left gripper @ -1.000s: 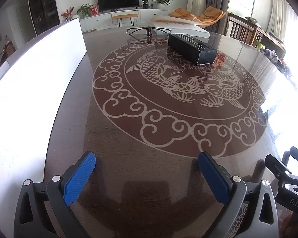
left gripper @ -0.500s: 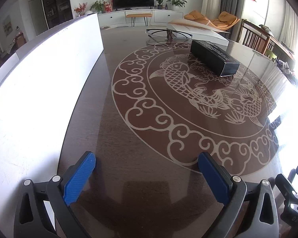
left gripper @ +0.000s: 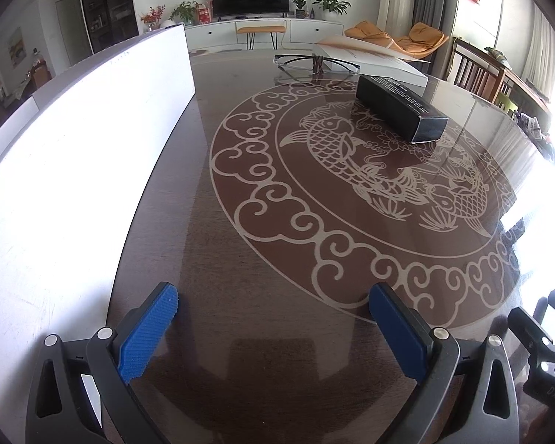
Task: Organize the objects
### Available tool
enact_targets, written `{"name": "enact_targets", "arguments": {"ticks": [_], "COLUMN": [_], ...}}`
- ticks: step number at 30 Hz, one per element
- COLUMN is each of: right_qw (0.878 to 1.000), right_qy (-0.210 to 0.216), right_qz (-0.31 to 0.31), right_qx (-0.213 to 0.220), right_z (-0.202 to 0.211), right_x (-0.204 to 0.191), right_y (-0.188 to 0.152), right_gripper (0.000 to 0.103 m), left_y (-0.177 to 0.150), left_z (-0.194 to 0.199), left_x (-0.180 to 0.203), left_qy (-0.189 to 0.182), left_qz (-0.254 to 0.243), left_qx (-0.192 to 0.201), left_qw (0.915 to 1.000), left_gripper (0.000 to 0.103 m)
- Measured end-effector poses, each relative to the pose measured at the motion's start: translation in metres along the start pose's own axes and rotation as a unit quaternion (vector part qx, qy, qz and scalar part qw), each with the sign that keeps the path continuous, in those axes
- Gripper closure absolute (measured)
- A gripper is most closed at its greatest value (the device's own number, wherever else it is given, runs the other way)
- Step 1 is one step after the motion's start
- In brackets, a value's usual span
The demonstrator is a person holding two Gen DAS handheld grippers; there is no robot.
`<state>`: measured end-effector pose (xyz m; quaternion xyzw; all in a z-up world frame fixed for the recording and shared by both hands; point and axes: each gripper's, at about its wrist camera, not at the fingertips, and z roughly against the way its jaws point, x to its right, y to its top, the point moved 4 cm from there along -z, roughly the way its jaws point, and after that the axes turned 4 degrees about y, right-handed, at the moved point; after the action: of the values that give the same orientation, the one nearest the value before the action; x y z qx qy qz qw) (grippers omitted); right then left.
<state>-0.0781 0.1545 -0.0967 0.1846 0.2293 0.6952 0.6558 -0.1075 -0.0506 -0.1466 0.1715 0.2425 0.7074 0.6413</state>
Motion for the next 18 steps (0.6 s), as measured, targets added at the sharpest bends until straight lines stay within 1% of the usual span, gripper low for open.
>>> {"name": "enact_targets", "arguments": {"ticks": [4, 12, 15, 18], "right_qw": [0.999, 0.994, 0.993, 0.994], "right_qy": [0.021, 0.059, 0.064, 0.06], "right_qz": [0.03, 0.087, 0.095, 0.089], "right_qx": [-0.004, -0.009, -0.009, -0.01], "right_z": [-0.025, -0.083, -0.102, -0.121], "right_x": [-0.009, -0.05, -0.061, -0.069], "right_y": [0.034, 0.11, 0.136, 0.162], "right_gripper": [0.0, 0.0, 0.0, 0.0], "left_y": [0.0, -0.001, -0.001, -0.001], "left_z": [0.0, 0.0, 0.0, 0.0], "left_x": [0.0, 0.0, 0.0, 0.0], "left_qy": [0.0, 0.001, 0.001, 0.001], "left_qz": [0.001, 0.001, 0.001, 0.001], "left_qx": [0.0, 0.0, 0.0, 0.0], "left_qw": [1.0, 1.0, 1.0, 1.0], "left_gripper": [0.0, 0.0, 0.0, 0.0]}}
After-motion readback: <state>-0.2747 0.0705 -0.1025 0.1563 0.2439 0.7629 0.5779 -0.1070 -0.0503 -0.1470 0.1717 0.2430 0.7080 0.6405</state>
